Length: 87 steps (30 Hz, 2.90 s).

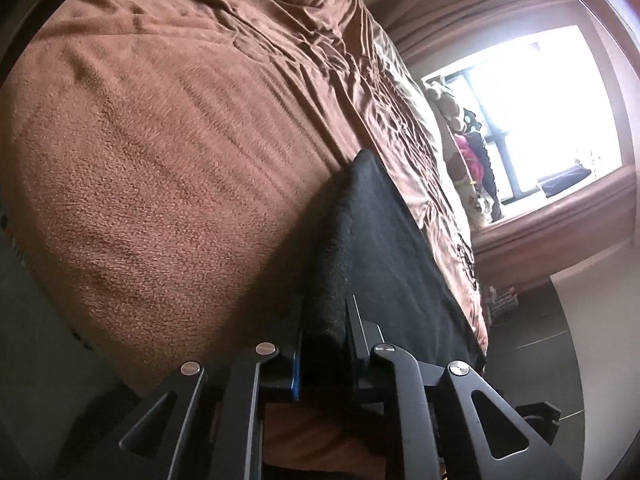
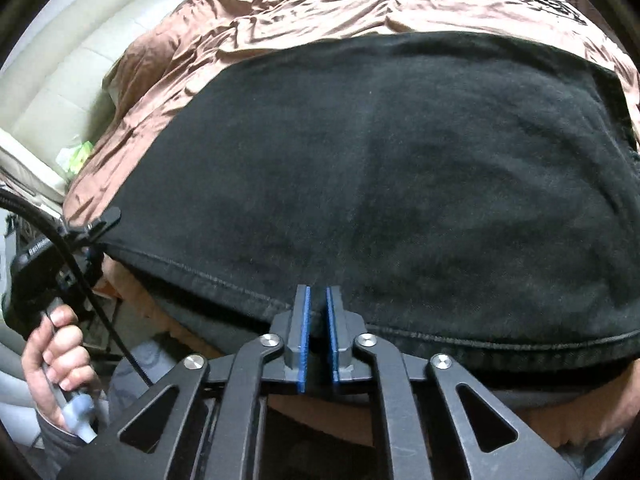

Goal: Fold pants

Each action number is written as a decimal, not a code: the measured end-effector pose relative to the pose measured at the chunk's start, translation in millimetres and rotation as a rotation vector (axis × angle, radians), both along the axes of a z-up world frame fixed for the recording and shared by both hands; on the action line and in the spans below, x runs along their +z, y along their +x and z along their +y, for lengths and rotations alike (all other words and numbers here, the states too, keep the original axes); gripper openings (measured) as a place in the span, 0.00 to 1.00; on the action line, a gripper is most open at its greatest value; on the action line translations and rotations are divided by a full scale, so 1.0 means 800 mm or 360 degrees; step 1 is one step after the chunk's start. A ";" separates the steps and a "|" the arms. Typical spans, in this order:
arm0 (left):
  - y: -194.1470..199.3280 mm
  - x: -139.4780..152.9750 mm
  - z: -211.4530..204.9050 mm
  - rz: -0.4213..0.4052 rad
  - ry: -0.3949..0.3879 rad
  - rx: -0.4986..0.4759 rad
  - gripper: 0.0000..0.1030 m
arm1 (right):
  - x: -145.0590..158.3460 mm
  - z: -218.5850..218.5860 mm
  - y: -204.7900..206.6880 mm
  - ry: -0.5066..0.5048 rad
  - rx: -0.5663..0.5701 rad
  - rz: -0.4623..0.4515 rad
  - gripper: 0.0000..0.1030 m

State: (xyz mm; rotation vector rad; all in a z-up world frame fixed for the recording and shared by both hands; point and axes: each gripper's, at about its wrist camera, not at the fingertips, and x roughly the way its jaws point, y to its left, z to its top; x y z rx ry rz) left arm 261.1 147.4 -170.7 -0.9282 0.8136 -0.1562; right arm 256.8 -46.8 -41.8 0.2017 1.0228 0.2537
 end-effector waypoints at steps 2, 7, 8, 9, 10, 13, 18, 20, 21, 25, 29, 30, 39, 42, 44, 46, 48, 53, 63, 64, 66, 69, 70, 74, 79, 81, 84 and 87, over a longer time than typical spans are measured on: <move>0.002 -0.001 0.001 0.0006 -0.0010 0.0002 0.17 | 0.002 -0.002 0.003 -0.0027 -0.0009 -0.0016 0.04; 0.005 -0.004 0.001 0.0025 -0.0010 0.0010 0.17 | -0.002 0.006 0.030 -0.0041 -0.0009 -0.0011 0.04; 0.005 -0.005 0.001 0.0029 -0.0012 0.0012 0.17 | 0.000 0.007 0.036 -0.0051 -0.0010 -0.0017 0.04; 0.006 -0.006 0.002 0.0037 -0.0023 0.0018 0.17 | 0.001 0.009 0.043 -0.0058 -0.0012 -0.0025 0.04; 0.006 -0.008 0.002 0.0042 -0.0035 0.0024 0.17 | 0.002 0.009 0.047 -0.0070 -0.0020 -0.0034 0.04; 0.008 -0.011 0.003 0.0065 -0.0055 0.0053 0.17 | 0.000 0.011 0.065 -0.0073 -0.0048 -0.0027 0.04; 0.013 -0.012 -0.002 0.0088 -0.0017 0.0068 0.18 | -0.004 0.010 0.094 -0.0068 -0.0051 -0.0017 0.03; 0.016 -0.013 -0.001 0.0101 -0.0030 0.0076 0.18 | -0.004 0.006 0.104 -0.0071 -0.0054 -0.0013 0.02; 0.017 -0.015 0.000 0.0109 -0.0034 0.0080 0.19 | -0.004 0.006 0.111 -0.0076 -0.0058 -0.0012 0.02; 0.019 -0.018 0.001 0.0143 -0.0030 0.0091 0.21 | -0.001 0.001 0.136 -0.0101 -0.0081 -0.0018 0.02; 0.023 -0.020 0.000 0.0156 -0.0023 0.0100 0.21 | -0.003 -0.008 0.162 -0.0096 -0.0118 -0.0006 0.02; 0.024 -0.020 0.000 0.0159 -0.0024 0.0101 0.21 | -0.003 -0.009 0.168 -0.0097 -0.0122 -0.0004 0.02; 0.026 -0.025 0.005 0.0174 -0.0102 0.0097 0.21 | -0.005 -0.019 0.215 -0.0100 -0.0170 0.0004 0.02; 0.025 -0.025 0.004 0.0174 -0.0095 0.0104 0.21 | -0.007 -0.018 0.226 -0.0103 -0.0184 0.0010 0.02; 0.025 -0.025 0.003 0.0171 -0.0093 0.0106 0.21 | -0.008 -0.018 0.229 -0.0111 -0.0188 0.0005 0.02; 0.023 -0.024 0.003 0.0168 -0.0086 0.0103 0.20 | -0.008 -0.019 0.231 -0.0104 -0.0192 0.0012 0.02; 0.024 -0.019 0.000 0.0148 -0.0077 0.0094 0.17 | -0.008 -0.018 0.227 -0.0113 -0.0187 0.0027 0.02; 0.020 0.004 -0.006 0.0079 -0.0038 0.0064 0.15 | -0.005 -0.016 0.204 -0.0075 -0.0150 0.0055 0.02; 0.017 0.059 -0.027 -0.0087 -0.0008 -0.0047 0.14 | -0.006 -0.015 0.131 0.0079 -0.0059 0.0069 0.02; 0.017 0.062 -0.029 -0.0096 -0.0006 -0.0055 0.14 | -0.006 -0.016 0.125 0.0109 -0.0051 0.0073 0.02; 0.019 0.071 -0.034 -0.0116 0.0001 -0.0075 0.14 | -0.008 -0.017 0.116 0.0144 -0.0031 0.0084 0.02; 0.019 0.079 -0.039 -0.0143 0.0000 -0.0094 0.14 | -0.013 -0.021 0.101 0.0189 -0.0015 0.0096 0.02; 0.020 0.081 -0.040 -0.0149 0.0001 -0.0100 0.14 | -0.015 -0.023 0.095 0.0214 -0.0009 0.0099 0.02; 0.022 0.096 -0.048 -0.0178 0.0020 -0.0131 0.14 | -0.020 -0.026 0.078 0.0279 0.0009 0.0114 0.02; 0.023 0.125 -0.067 -0.0239 0.0038 -0.0181 0.14 | -0.030 -0.034 0.055 0.0350 0.0028 0.0147 0.02; 0.022 0.137 -0.077 -0.0266 0.0050 -0.0206 0.14 | -0.033 -0.037 0.046 0.0371 0.0032 0.0153 0.02; 0.024 0.154 -0.096 -0.0306 0.0072 -0.0259 0.14 | -0.033 -0.044 0.036 0.0421 0.0035 0.0168 0.02; 0.026 0.174 -0.117 -0.0357 0.0094 -0.0322 0.14 | -0.026 -0.062 0.025 0.0459 0.0007 0.0124 0.02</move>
